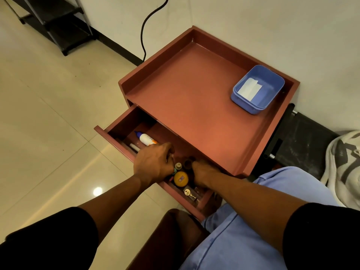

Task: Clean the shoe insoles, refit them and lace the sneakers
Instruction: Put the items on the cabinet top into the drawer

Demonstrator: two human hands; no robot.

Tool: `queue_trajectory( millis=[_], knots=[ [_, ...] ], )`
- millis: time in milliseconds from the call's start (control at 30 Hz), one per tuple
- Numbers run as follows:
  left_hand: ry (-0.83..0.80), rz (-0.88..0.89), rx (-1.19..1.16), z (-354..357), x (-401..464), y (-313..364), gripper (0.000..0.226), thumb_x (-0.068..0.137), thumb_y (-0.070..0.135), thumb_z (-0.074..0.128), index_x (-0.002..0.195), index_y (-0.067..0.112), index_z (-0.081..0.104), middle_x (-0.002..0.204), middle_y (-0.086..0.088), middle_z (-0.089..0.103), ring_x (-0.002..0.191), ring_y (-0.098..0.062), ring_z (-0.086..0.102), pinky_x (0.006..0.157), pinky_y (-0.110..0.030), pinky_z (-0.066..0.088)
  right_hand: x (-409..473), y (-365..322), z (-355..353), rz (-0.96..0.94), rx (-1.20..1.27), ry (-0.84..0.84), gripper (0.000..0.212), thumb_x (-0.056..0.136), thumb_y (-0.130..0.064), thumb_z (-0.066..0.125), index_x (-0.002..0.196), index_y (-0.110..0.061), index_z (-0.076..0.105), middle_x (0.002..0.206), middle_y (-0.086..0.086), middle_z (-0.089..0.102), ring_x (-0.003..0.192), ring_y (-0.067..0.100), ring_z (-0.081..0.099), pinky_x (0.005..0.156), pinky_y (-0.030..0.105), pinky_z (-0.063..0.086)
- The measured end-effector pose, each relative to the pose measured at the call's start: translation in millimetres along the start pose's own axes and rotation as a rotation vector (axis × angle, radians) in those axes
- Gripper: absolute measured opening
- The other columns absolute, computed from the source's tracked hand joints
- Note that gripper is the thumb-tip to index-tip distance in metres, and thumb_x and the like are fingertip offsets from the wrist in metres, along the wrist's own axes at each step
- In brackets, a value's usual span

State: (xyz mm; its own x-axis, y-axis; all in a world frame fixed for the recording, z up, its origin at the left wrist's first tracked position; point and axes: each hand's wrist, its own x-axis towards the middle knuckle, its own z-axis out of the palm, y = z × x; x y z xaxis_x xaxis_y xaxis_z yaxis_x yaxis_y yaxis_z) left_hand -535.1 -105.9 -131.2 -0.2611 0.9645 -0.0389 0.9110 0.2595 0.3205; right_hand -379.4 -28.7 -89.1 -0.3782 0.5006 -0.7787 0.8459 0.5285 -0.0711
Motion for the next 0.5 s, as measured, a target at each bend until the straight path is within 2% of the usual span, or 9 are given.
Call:
queue_trajectory(
  millis=[33,133,267,500],
  knots=[
    [0.003,-0.002,0.002,0.5,-0.2,-0.3,0.025,0.084,0.044,0.057,0.104,0.03,0.063,0.094,0.007,0.073,0.08,-0.016,0.07,0.066,-0.027,0.056,9.3,2.3,11.0,0.018,-0.003,-0.021,0.05,0.097,-0.018,0.061,0.144,-0.013,0.046,0.144,0.017,0.049,0.129,0.035,0.052,0.101,0.04,0.049],
    [0.015,-0.006,-0.002,1.2,-1.4,-0.3,0.025,0.083,0.043,0.057,0.103,0.029,0.063,0.093,0.006,0.074,0.079,-0.018,0.07,0.067,-0.029,0.058,20.0,3.0,24.9,0.031,0.004,-0.047,0.051,0.089,-0.031,0.072,0.135,-0.017,0.054,0.133,0.014,0.058,0.119,0.033,0.058,0.094,0.039,0.053],
    [0.016,-0.011,0.001,0.7,-1.3,1.7,0.026,0.084,0.041,0.059,0.105,0.027,0.064,0.095,0.003,0.073,0.08,-0.019,0.07,0.069,-0.029,0.057,32.1,2.2,26.6,0.032,0.037,-0.053,0.063,0.085,-0.043,0.076,0.138,-0.02,0.05,0.13,0.013,0.059,0.121,0.033,0.058,0.099,0.043,0.052],
    [0.027,-0.007,0.009,0.6,-0.1,1.8,0.025,0.083,0.041,0.06,0.104,0.027,0.065,0.092,0.003,0.074,0.076,-0.019,0.07,0.066,-0.029,0.058,43.2,1.6,32.3,0.047,0.04,-0.051,0.066,0.084,-0.037,0.078,0.139,-0.018,0.048,0.128,0.012,0.061,0.12,0.033,0.059,0.097,0.042,0.053]
  ],
)
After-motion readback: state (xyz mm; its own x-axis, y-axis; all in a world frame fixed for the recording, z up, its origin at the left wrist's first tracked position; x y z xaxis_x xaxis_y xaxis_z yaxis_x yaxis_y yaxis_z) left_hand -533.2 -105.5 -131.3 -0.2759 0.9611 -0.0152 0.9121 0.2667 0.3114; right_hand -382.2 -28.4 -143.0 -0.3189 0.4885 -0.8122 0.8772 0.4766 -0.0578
